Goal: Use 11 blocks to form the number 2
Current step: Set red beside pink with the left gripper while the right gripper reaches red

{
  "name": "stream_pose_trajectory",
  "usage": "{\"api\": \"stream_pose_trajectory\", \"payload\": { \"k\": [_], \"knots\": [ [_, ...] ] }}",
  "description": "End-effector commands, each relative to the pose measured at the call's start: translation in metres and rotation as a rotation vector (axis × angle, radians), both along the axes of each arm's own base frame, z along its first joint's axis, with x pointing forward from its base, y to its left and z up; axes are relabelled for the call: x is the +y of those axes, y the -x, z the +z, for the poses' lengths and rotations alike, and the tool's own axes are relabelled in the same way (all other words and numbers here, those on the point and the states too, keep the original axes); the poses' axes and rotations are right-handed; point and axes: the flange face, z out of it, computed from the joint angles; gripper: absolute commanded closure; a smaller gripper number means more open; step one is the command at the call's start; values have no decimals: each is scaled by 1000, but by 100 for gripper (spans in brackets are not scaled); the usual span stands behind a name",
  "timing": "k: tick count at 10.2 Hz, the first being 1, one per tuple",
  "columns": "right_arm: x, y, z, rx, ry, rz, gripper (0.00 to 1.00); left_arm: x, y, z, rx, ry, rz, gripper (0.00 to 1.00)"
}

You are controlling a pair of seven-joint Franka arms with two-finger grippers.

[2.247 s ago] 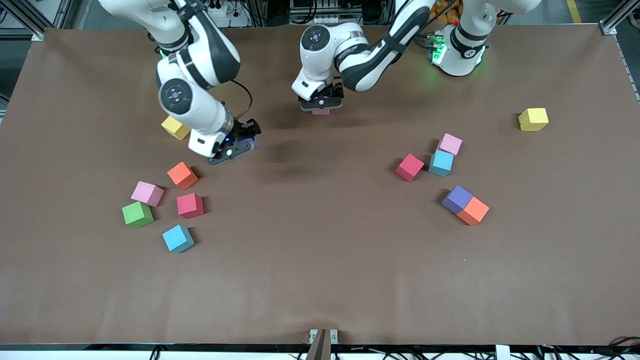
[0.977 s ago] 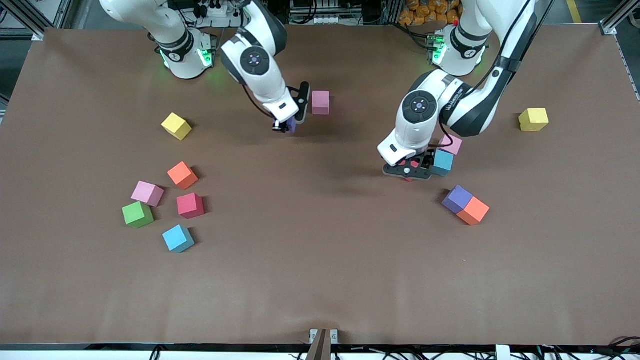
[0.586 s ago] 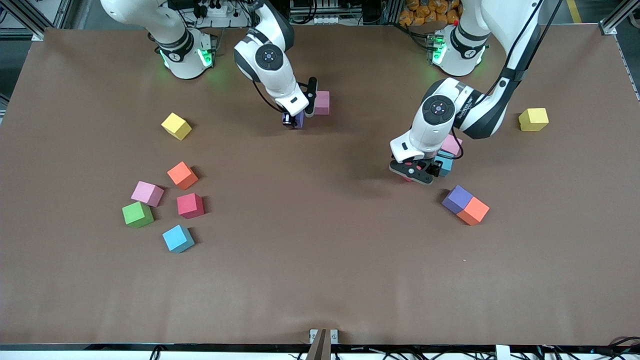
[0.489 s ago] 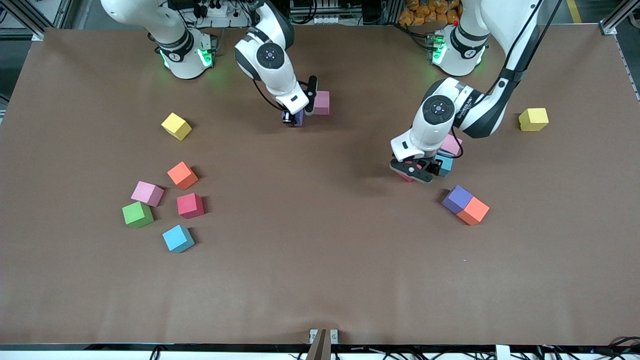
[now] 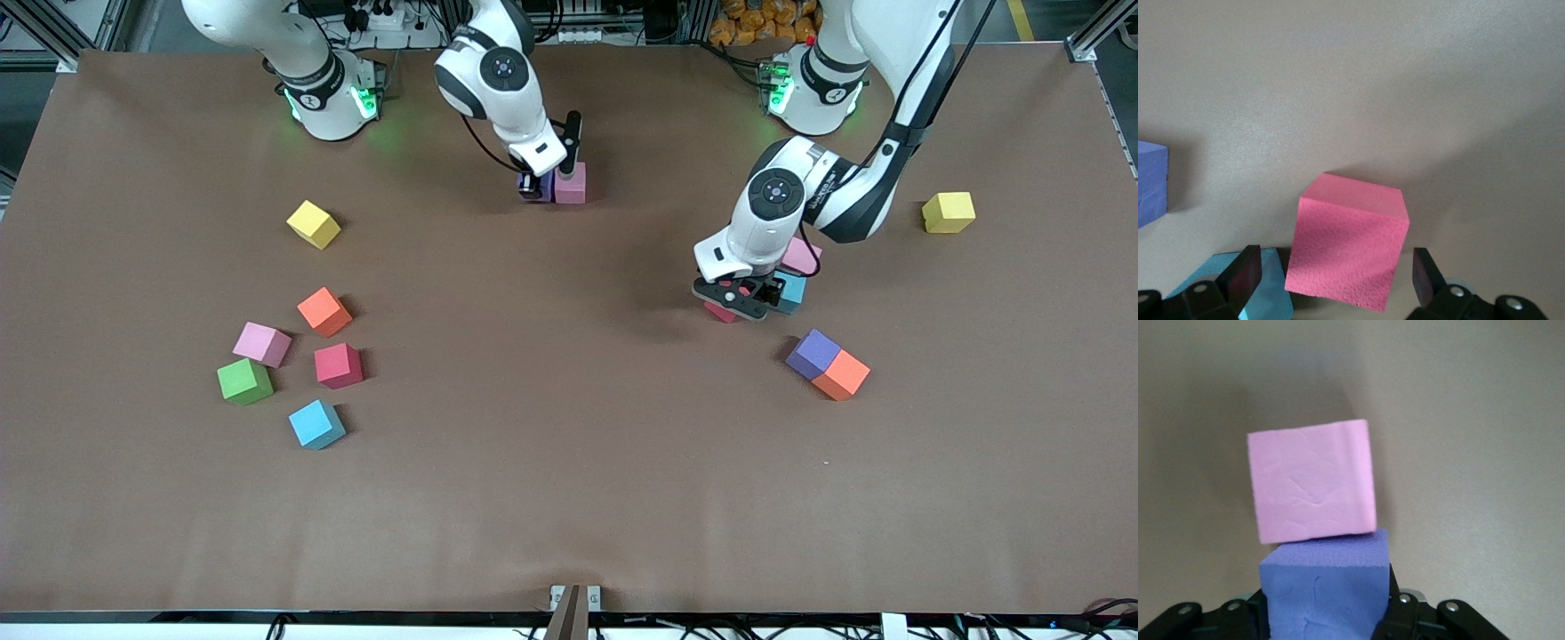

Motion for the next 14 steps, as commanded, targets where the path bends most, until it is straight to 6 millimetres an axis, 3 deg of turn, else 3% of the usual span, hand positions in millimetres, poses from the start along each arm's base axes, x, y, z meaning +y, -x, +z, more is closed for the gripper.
{"api": "stream_pose_trajectory", "payload": {
  "k": [1,4,5,6,7,8,10,12,13,14],
  "knots": [
    [-5,6,-4,-25,-16,-10,92,0,4,-4,-9,18,2,0],
    [-7,11,-25,-38,-25,-16,92,-1,3,-15,-13,36,-8,0],
    [-7,14,-31,-36,-20,-28,92,-1,3,-17,-12,37,-9,8],
    [-3,19,-32,-37,-22,-27,92,-1,2,-18,-12,37,-15,27],
    [-4,20,-34,-36,-19,-27,92,-1,2,-17,-13,38,-15,62],
    [-2,20,-34,-39,-24,-27,92,-1,1,-16,-16,39,-9,83],
    [-1,22,-35,-40,-27,-23,92,-3,2,-6,-31,49,100,85],
    [1,29,-45,-46,-33,-39,92,-34,24,0,-42,66,288,85],
    [1,29,-47,-46,-32,-39,83,-44,32,5,-48,71,380,85],
    [1,27,-46,-48,-35,-39,19,-52,41,10,-54,77,431,85]
  ]
}}
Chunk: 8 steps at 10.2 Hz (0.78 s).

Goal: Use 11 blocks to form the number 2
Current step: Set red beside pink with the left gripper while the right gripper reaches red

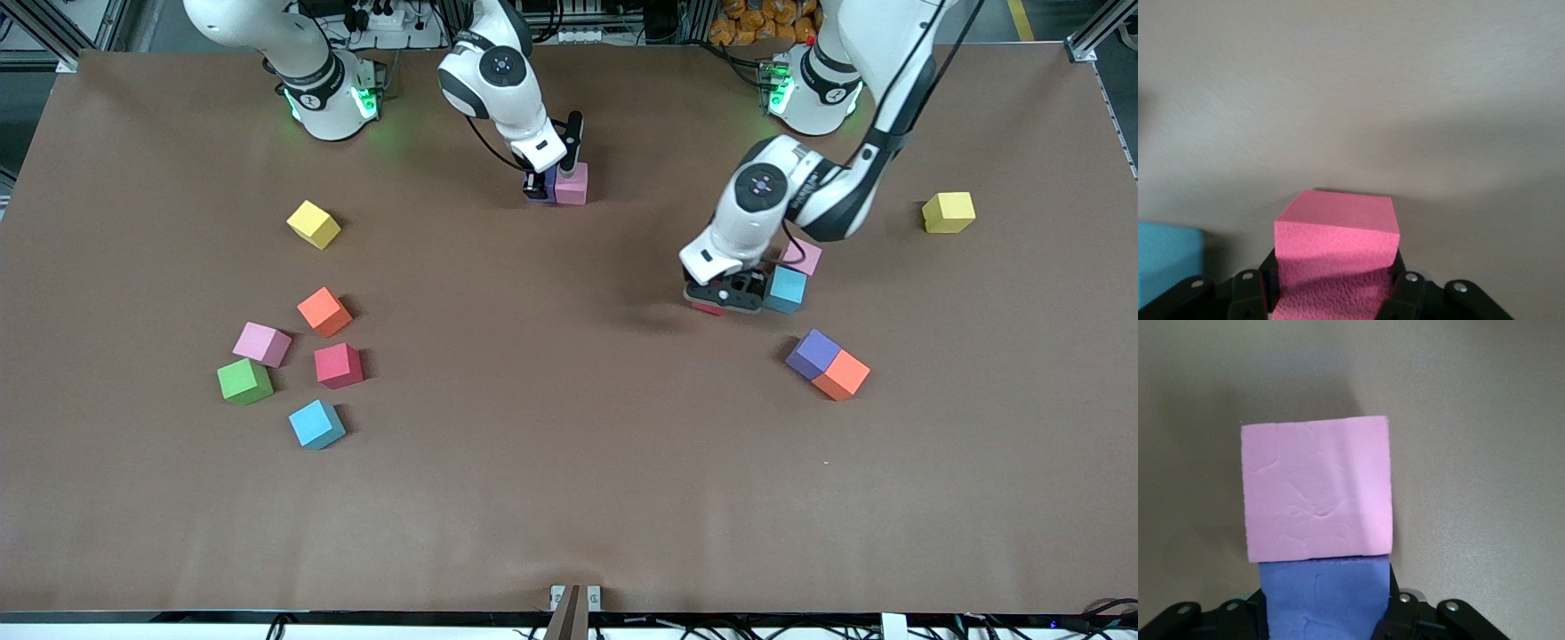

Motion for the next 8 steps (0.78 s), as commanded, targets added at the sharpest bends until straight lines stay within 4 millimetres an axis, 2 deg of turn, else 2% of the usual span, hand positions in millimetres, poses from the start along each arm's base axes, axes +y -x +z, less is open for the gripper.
{"api": "stream_pose_trajectory", "payload": {
  "k": [1,2,3,4,5,7,8],
  "knots": [
    [4,10,-15,-3,5,-8,0,-7,25,15,-13,4,135,85],
    [4,6,-11,-5,0,-12,0,-5,38,13,-3,1,235,85],
    [5,3,-4,-10,-9,-15,0,-20,56,16,8,16,320,86],
    [4,-2,4,-13,-16,-23,0,-33,68,18,21,30,463,94],
    [3,-6,14,-11,-15,-26,0,-50,85,18,26,32,565,94],
    [-5,-18,39,8,8,-17,0,-70,107,19,36,35,744,93],
    [-11,-22,50,22,28,-12,0,-71,115,15,42,25,864,93]
  ]
}}
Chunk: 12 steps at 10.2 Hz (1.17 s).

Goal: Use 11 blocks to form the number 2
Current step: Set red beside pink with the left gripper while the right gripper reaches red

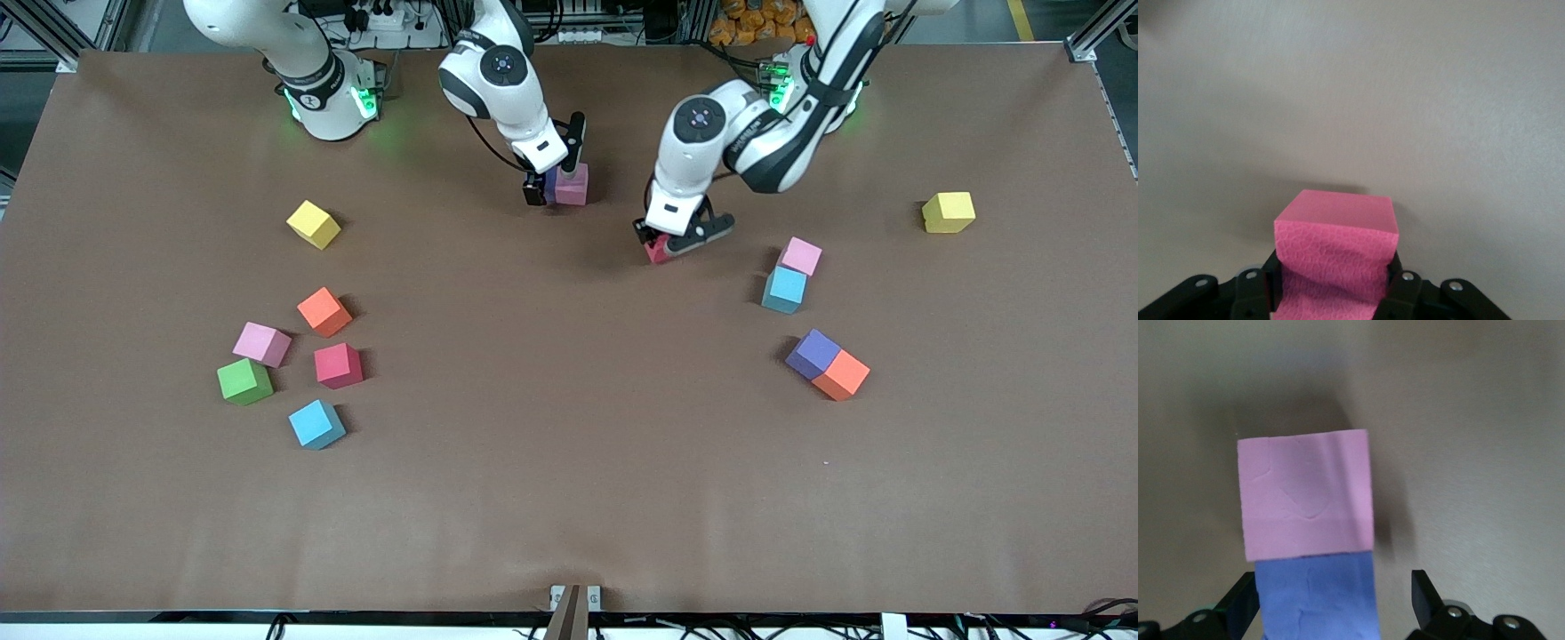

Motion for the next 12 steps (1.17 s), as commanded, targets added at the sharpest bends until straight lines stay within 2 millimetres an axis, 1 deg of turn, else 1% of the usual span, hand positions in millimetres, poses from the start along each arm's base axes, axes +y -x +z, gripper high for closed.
{"api": "stream_pose_trajectory", "payload": {
  "k": [1,2,3,4,5,6,7,8,9,10,11,12],
  "knots": [
    [-15,-13,38,13,21,15,0,-7,27,2,11,-7,212,94],
    [-21,-20,46,15,24,16,0,-13,33,3,15,-8,323,93],
    [-30,-37,59,20,29,-20,0,-21,42,4,22,-7,413,93],
    [-45,-69,76,39,45,-79,0,-26,49,4,27,-7,449,93],
    [-61,-106,91,73,77,-110,0,-30,53,4,59,-2,521,93],
    [-78,-147,110,79,103,-129,0,-34,55,6,109,13,608,93],
    [-111,-199,126,38,166,-170,0,-36,57,6,163,21,690,93],
    [-136,-239,137,3,218,-194,0,-38,61,4,191,22,726,93],
    [-167,-268,147,-5,212,-266,0,-44,69,2,205,16,731,93],
    [-206,-302,149,10,185,-383,0,-49,67,2,214,24,746,93],
    [-233,-326,144,86,143,-495,0,-53,65,1,234,21,807,93],
    [-256,-345,137,178,139,-567,0,-56,65,1,251,21,861,93]
  ]
}}
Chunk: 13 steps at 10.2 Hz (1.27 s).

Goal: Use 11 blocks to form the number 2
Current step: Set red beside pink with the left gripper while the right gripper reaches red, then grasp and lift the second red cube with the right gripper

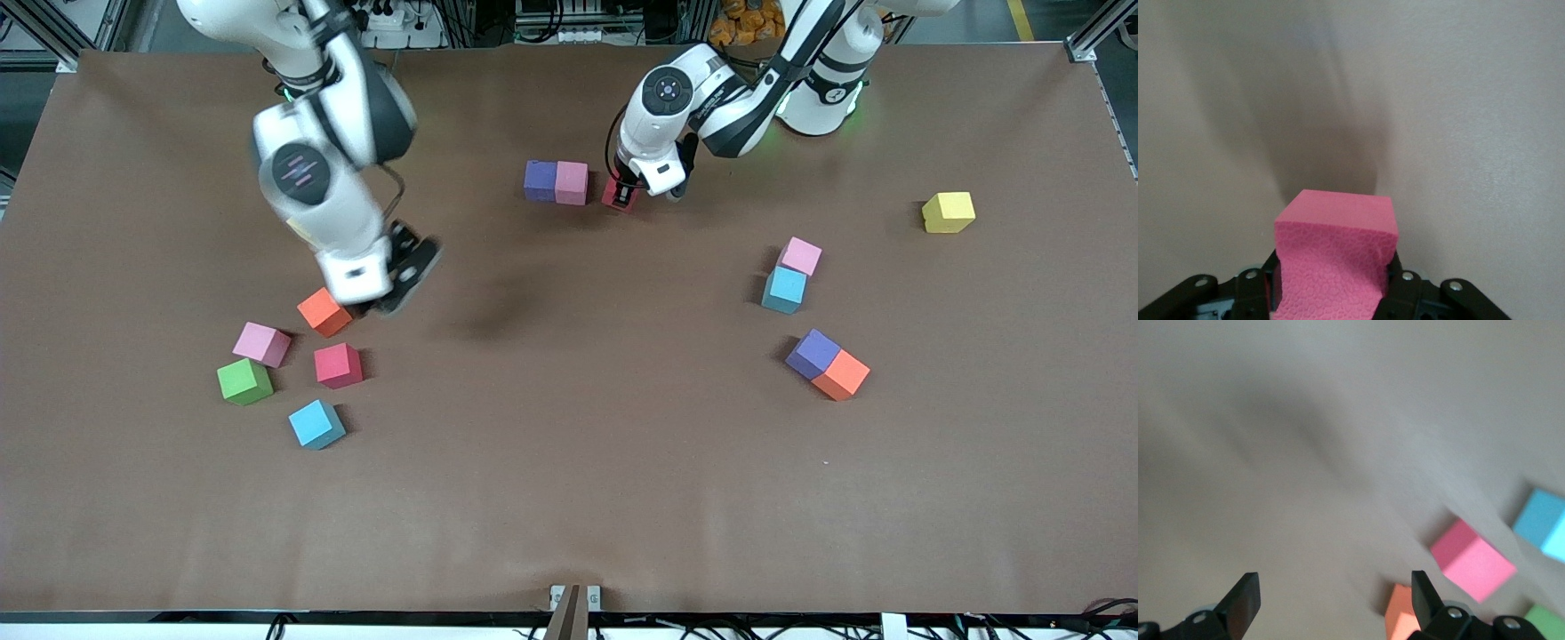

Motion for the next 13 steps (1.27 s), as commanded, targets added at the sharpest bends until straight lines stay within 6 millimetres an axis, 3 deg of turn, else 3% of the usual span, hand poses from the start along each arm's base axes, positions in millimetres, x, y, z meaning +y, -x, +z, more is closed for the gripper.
{"api": "stream_pose_trajectory", "payload": {
  "k": [1,3,7,13],
  "knots": [
    [-41,-45,-20,100,-25,-154,0,-10,-1,1,33,9,105,93],
    [-82,-65,-32,40,-17,-314,0,-13,-4,3,43,3,169,93],
    [-125,-85,-85,-21,-17,-521,0,-20,-4,3,67,-15,270,93],
    [-133,-60,-148,-2,-55,-630,0,-24,8,-11,88,-35,242,93]
  ]
}}
